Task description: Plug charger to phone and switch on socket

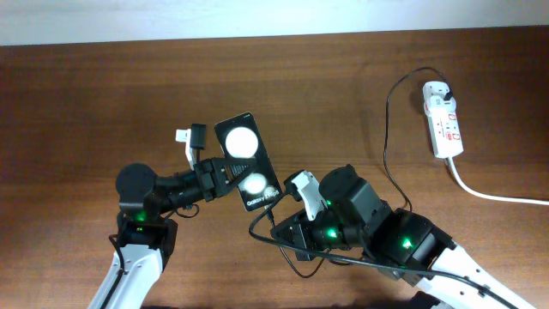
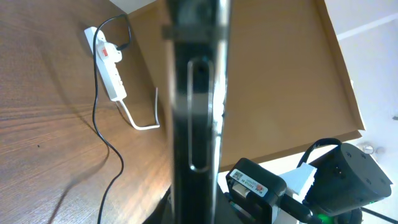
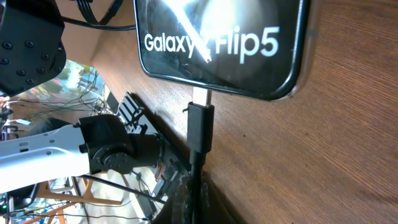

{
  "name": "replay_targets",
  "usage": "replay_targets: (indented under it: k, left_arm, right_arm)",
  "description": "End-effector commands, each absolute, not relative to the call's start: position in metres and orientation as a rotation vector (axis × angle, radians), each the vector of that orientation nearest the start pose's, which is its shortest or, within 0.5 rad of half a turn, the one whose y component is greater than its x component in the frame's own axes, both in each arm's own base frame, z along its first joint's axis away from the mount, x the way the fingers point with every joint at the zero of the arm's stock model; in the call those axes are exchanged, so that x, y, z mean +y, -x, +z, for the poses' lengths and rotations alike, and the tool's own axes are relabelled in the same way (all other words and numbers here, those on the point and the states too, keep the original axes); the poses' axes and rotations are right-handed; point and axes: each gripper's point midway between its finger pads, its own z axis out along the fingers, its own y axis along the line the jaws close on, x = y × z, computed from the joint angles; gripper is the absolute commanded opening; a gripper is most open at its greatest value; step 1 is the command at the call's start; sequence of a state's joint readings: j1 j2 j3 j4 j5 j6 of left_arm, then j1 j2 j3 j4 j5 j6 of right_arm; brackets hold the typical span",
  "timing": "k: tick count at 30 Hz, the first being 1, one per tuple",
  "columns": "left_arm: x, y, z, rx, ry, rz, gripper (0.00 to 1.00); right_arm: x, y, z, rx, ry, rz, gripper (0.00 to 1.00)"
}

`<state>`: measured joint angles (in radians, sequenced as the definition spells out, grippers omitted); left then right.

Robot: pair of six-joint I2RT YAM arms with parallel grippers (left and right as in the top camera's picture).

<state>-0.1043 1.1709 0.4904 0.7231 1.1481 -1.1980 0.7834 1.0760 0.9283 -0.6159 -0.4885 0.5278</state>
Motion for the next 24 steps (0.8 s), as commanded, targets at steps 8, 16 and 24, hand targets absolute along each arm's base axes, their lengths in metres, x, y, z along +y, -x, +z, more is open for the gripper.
replay_targets:
  k: [8,16,24]
  left_arm:
    - [-0.194,-0.237,0.264,1.935,-0.326,-1.921,0.00]
    - [-0.196,-0.228,0.263,1.926,-0.424,-1.925,0.00]
    - [-0.196,-0.219,0.262,1.928,-0.491,-1.943,0.00]
  right_arm:
    - [0.274,-0.193,0.216,2.369,0.588,0.994,0.04]
    - [0.286,-0.204,0.239,2.245,0.586,1.043,0.04]
    - [0.292,-0.212,0.262,2.131,0.580,1.079,0.09]
